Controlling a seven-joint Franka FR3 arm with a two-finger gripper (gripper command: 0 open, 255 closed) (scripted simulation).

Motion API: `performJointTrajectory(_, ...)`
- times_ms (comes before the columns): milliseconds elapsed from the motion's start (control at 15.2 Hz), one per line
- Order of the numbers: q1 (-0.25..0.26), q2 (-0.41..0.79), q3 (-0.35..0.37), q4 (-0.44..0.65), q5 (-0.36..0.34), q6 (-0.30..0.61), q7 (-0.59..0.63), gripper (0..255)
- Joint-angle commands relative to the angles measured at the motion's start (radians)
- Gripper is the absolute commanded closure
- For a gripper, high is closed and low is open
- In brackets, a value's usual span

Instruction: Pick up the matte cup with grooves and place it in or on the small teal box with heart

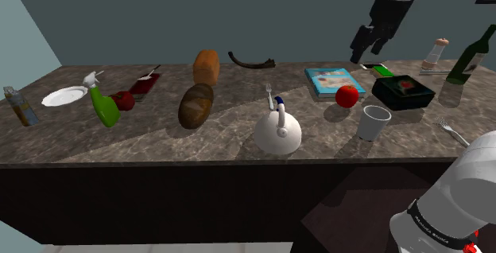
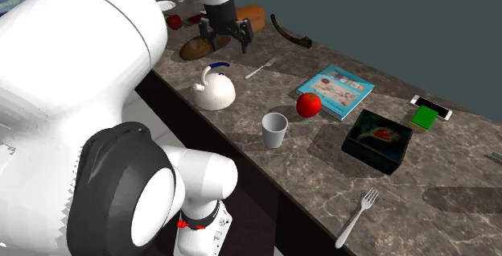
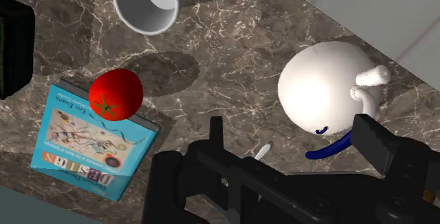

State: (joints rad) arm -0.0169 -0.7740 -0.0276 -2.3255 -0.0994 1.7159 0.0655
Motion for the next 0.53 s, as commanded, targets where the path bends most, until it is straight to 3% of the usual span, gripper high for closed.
performJointTrajectory(0,0.000,0.000,0.000,0.000,0.000,0.000,0.000,0)
performJointTrajectory(462,-0.030,-0.055,-0.070,-0.233,-0.064,0.153,-0.067,0)
